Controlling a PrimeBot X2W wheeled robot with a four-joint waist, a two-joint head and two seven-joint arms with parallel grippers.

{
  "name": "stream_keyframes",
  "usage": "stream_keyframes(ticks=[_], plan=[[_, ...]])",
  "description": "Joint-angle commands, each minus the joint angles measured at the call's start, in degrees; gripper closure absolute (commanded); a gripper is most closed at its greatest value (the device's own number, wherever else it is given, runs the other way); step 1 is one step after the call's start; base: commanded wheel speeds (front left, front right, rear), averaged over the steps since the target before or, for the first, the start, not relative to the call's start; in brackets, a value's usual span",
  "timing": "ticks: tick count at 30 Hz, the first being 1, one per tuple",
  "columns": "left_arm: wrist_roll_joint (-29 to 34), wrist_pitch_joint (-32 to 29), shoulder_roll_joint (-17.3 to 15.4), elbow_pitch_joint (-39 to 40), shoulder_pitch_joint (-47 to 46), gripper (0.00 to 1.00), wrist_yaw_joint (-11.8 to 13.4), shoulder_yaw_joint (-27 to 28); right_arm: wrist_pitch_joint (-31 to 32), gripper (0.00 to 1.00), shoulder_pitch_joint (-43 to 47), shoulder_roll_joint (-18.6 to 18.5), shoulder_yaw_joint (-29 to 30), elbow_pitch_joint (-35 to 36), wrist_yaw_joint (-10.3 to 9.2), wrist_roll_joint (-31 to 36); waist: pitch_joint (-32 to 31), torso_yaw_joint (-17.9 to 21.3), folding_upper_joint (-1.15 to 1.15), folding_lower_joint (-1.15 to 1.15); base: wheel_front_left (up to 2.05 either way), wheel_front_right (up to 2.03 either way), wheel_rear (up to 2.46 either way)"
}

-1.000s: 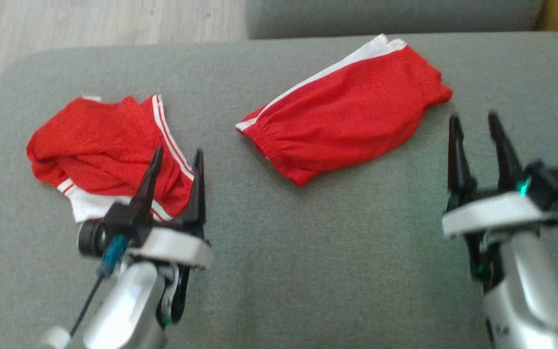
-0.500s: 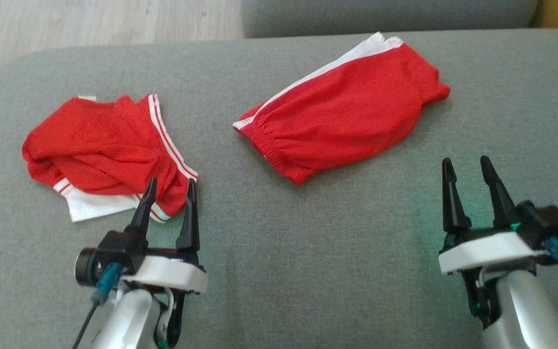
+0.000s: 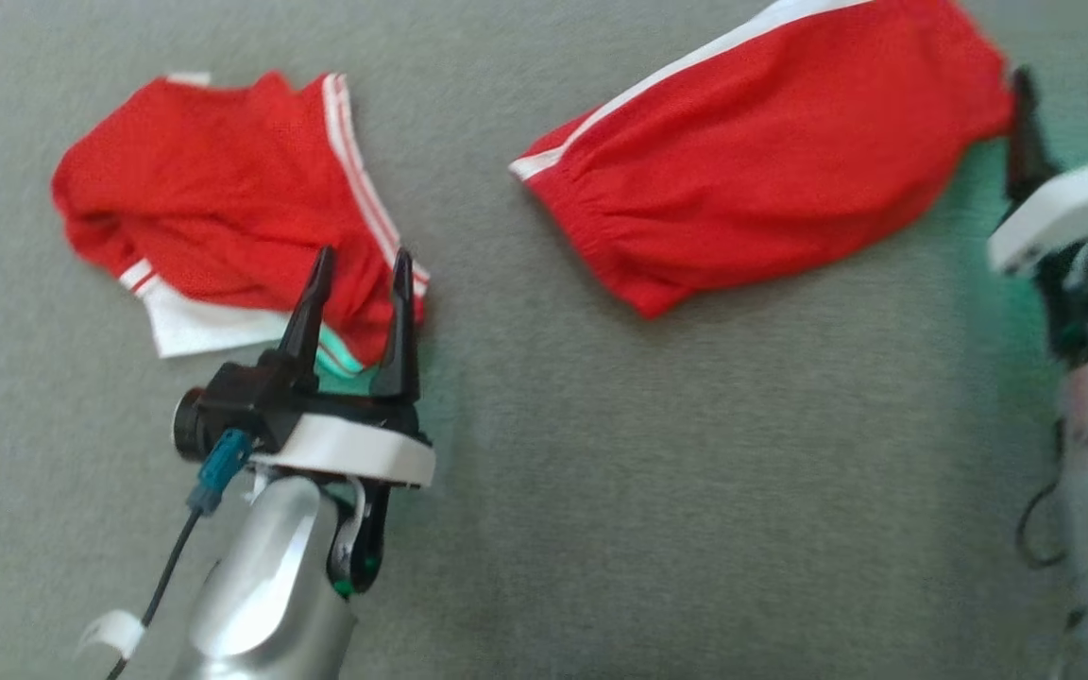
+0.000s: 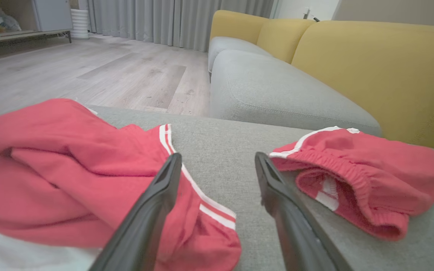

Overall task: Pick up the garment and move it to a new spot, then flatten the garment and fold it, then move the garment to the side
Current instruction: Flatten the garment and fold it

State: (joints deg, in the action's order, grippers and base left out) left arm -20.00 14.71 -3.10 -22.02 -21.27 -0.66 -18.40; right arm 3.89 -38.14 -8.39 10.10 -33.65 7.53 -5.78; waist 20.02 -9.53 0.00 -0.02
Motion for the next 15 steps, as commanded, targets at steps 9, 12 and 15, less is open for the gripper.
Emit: stream_keyframes(ticks=[9, 12, 15], plan=[[1.0, 0.3, 0.1, 0.5, -3.7, 0.0, -1.4, 3.1, 1.7, 0.0, -10.9, -6.6, -0.1, -13.1, -0.04, 5.8, 5.6, -6.5, 0.0, 0.02, 0.0, 0.0, 0.0], [0.9, 0.3, 0.2, 0.5, -4.0, 0.0, -1.5, 3.3, 1.1, 0.0, -13.1, -7.4, -0.4, -17.0, -0.04, 5.9, 6.4, -7.2, 0.0, 0.02, 0.0, 0.0, 0.0], [0.5, 0.3, 0.2, 0.8, -4.1, 0.0, -1.5, 3.0, 0.4, 0.0, -15.2, -7.9, -2.1, -20.3, -0.04, 4.7, 7.0, -7.5, 0.0, 0.02, 0.0, 0.0, 0.0]])
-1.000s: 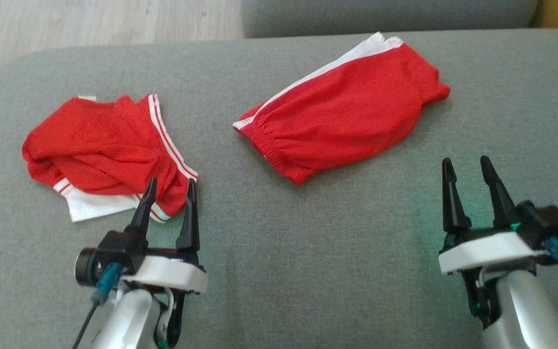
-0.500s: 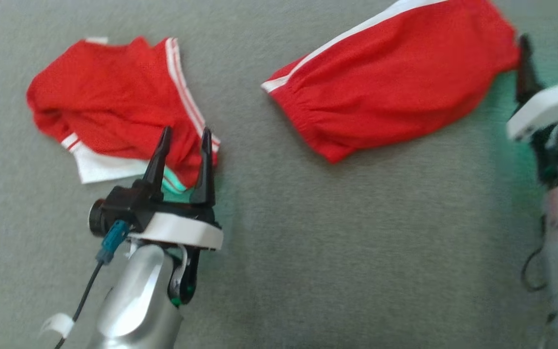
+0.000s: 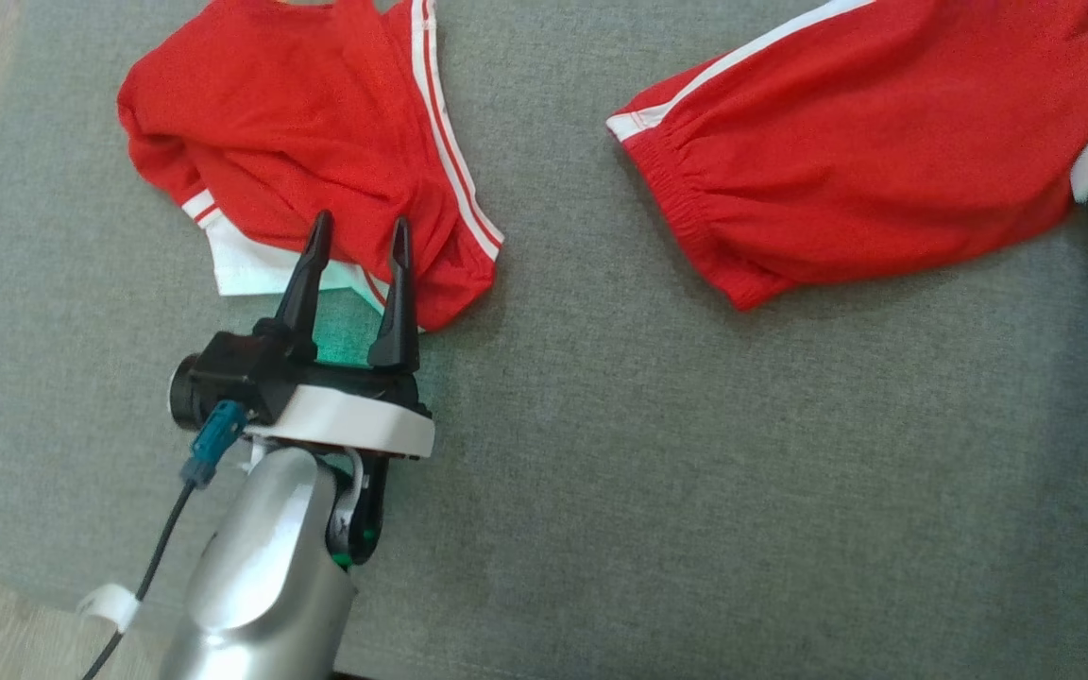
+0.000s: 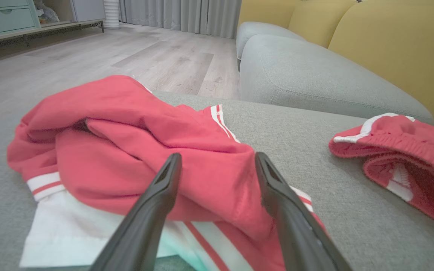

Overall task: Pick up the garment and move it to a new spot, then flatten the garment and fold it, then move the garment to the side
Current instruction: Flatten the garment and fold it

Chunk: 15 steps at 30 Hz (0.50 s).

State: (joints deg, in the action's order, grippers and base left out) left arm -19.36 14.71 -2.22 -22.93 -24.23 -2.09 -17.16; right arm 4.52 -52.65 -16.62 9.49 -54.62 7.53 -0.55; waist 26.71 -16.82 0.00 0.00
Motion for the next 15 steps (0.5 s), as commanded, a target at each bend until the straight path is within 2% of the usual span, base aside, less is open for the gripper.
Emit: stream_keyframes(ticks=[1, 3, 4, 7, 15], plan=[[-0.1, 0.3, -0.7, 1.7, -1.2, 0.0, 0.0, 1.5, -0.1, 0.0, -1.3, 0.4, -2.1, -0.5, -0.04, -1.4, 0.5, -0.3, 0.0, 0.0, 0.0, 0.0, 0.0], [-0.1, 0.3, -0.7, 1.6, -1.4, 0.0, 0.0, 1.0, 1.0, 0.0, -2.2, 0.2, -4.1, -2.8, -0.04, -2.9, 0.8, -0.3, 0.0, 0.0, 0.0, 0.0, 0.0], [-0.1, 0.3, -0.7, 1.6, -1.6, 0.0, 0.1, 0.9, 1.6, 1.0, -2.5, -0.1, -5.3, -3.8, -0.04, -3.5, 0.8, -0.2, 0.0, 0.0, 0.0, 0.0, 0.0], [0.0, 0.3, -0.7, 1.6, -1.9, 0.0, 0.5, 1.4, 1.0, 1.0, -3.2, -0.8, -7.9, -5.3, -0.04, -5.5, 0.7, 0.7, 0.0, 0.0, 0.0, 0.0, 0.0], [1.2, 0.3, -0.7, 1.3, -0.9, 0.0, 0.2, 3.4, -5.4, 1.0, -0.7, -2.6, -11.4, -4.8, -0.04, -12.6, -2.5, 5.1, 0.0, 0.0, 0.0, 0.0, 0.0]])
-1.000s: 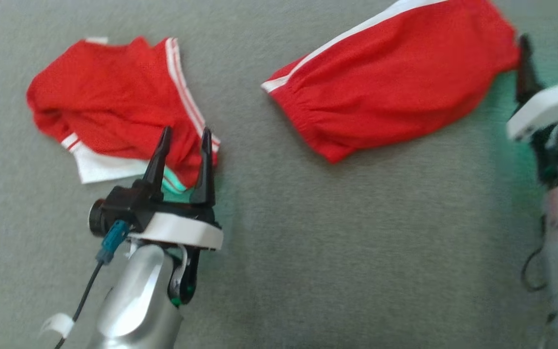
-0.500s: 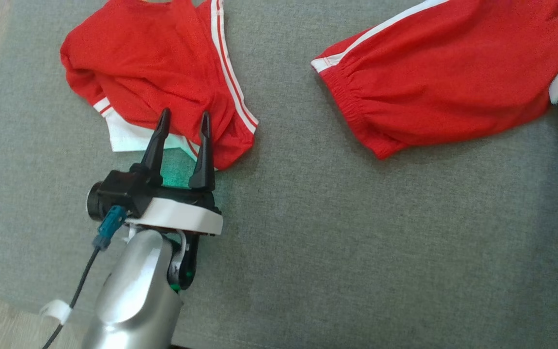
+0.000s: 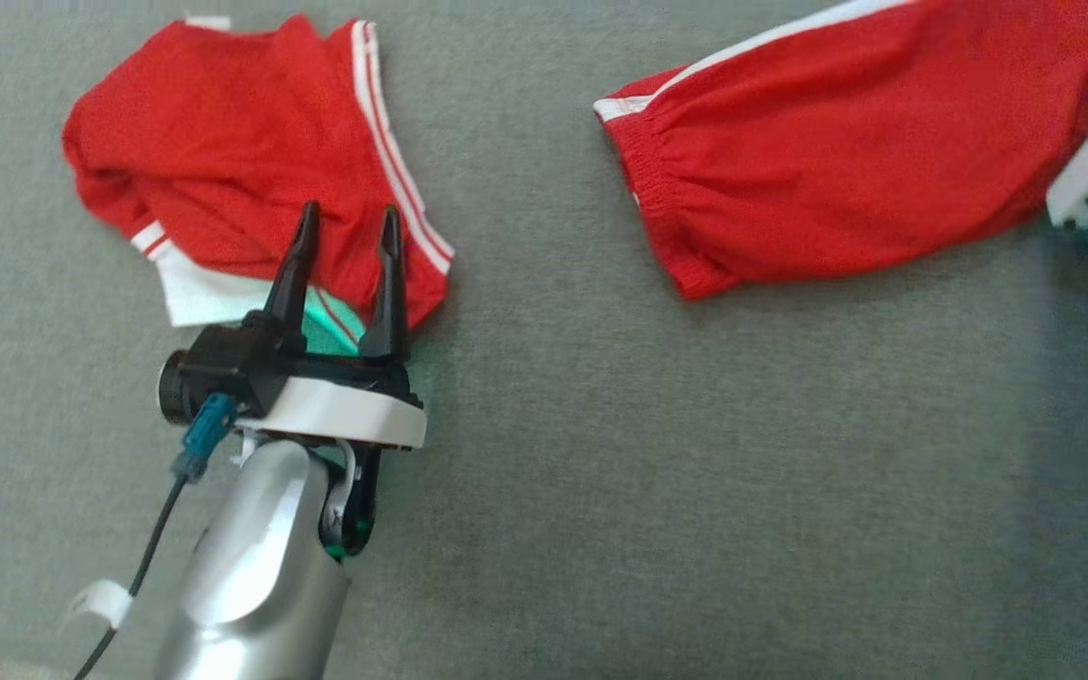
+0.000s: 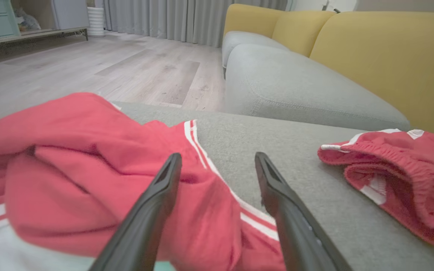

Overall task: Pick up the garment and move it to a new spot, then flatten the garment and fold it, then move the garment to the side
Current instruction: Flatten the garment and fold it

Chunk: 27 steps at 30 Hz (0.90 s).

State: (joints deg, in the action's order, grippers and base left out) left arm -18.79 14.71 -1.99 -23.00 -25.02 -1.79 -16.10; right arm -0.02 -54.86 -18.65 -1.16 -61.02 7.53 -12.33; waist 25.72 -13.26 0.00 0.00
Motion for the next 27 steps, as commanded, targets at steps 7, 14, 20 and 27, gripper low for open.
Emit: stream_keyframes(ticks=[7, 14, 20, 27], plan=[[2.0, 0.3, -0.9, 0.4, 1.8, 0.0, -0.7, 2.9, -4.8, 1.0, 8.8, -3.7, 0.7, 3.6, -0.04, -8.4, -5.8, 5.3, 0.0, 0.0, 0.0, 0.0, 0.0], [2.7, 0.3, -0.9, 0.0, 3.3, 0.0, -0.9, 3.0, -6.5, 1.0, 14.0, -7.2, 5.0, 2.7, -0.04, -11.0, -8.1, 6.0, 0.0, 0.0, 0.0, 0.0, 0.0], [3.1, 0.3, -0.9, -0.2, 4.6, 0.0, -1.1, 3.5, -9.3, 1.0, 14.2, -6.1, 7.0, 2.3, -0.04, -10.8, -9.0, 5.2, 0.0, 0.0, 0.0, 0.0, 0.0], [3.2, 0.3, -0.9, -0.8, 5.4, 0.0, -1.1, 4.1, -11.0, 1.0, 14.3, -3.5, 4.3, 6.1, -0.04, -11.2, -11.2, 4.8, 0.0, 0.0, 0.0, 0.0, 0.0]])
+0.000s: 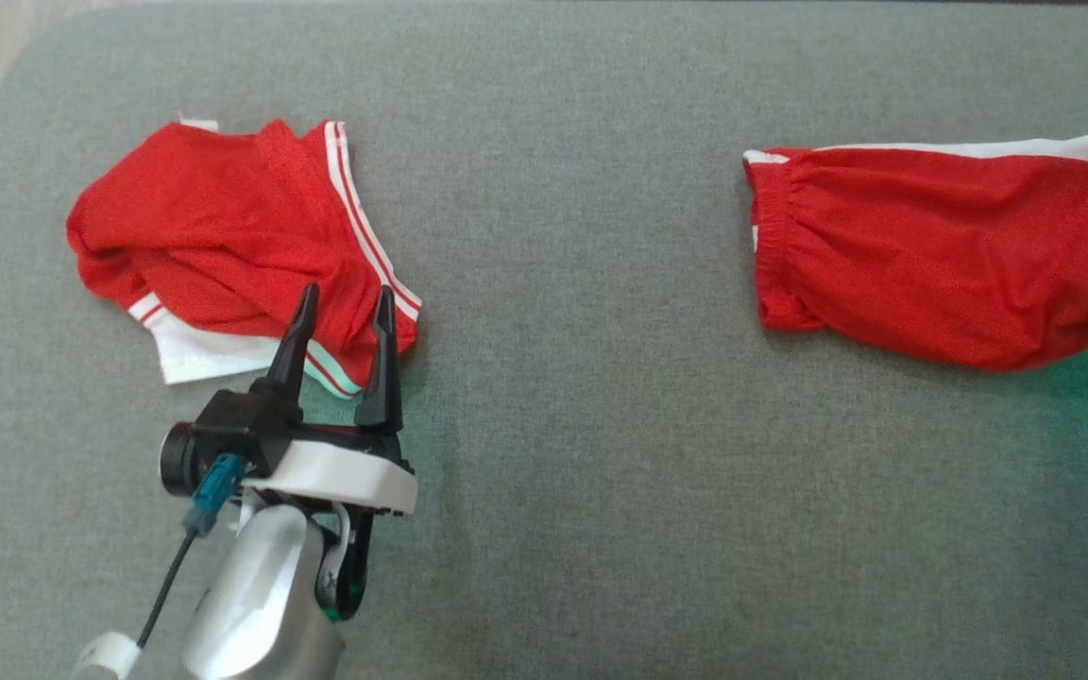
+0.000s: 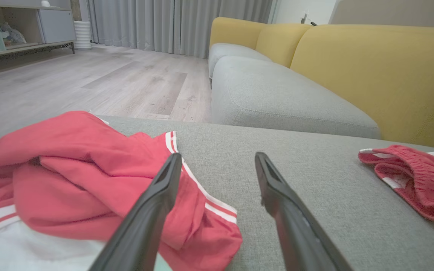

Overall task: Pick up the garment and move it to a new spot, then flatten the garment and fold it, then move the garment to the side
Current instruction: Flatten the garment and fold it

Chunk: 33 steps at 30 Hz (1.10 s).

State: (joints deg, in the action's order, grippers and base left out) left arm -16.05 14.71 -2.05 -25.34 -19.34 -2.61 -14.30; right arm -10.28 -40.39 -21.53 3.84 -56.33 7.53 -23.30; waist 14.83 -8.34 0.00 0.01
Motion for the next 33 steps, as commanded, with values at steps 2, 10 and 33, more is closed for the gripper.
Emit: stream_keyframes(ticks=[2, 10, 33], plan=[[0.4, 0.3, -0.8, 1.4, 0.0, 0.0, -0.2, 2.3, -0.9, 1.0, 0.0, 0.4, -2.2, 3.4, -0.04, -0.9, -1.2, -0.1, 0.0, -0.01, 0.0, 0.0, 0.0], [-0.1, 0.3, -0.8, 0.7, 1.2, 0.0, 0.0, 2.0, 0.2, 1.0, 1.5, 6.5, -9.4, 12.1, -0.04, -4.3, -4.4, -0.5, 0.0, -0.01, 0.0, 0.0, 0.0], [-2.4, 0.3, -0.8, 1.1, 0.4, 0.0, 0.3, 2.5, -1.4, 0.0, 1.5, 17.0, -30.0, 1.0, -0.04, -1.9, -3.9, -1.9, 0.0, -0.01, 0.0, 0.0, 0.0]])
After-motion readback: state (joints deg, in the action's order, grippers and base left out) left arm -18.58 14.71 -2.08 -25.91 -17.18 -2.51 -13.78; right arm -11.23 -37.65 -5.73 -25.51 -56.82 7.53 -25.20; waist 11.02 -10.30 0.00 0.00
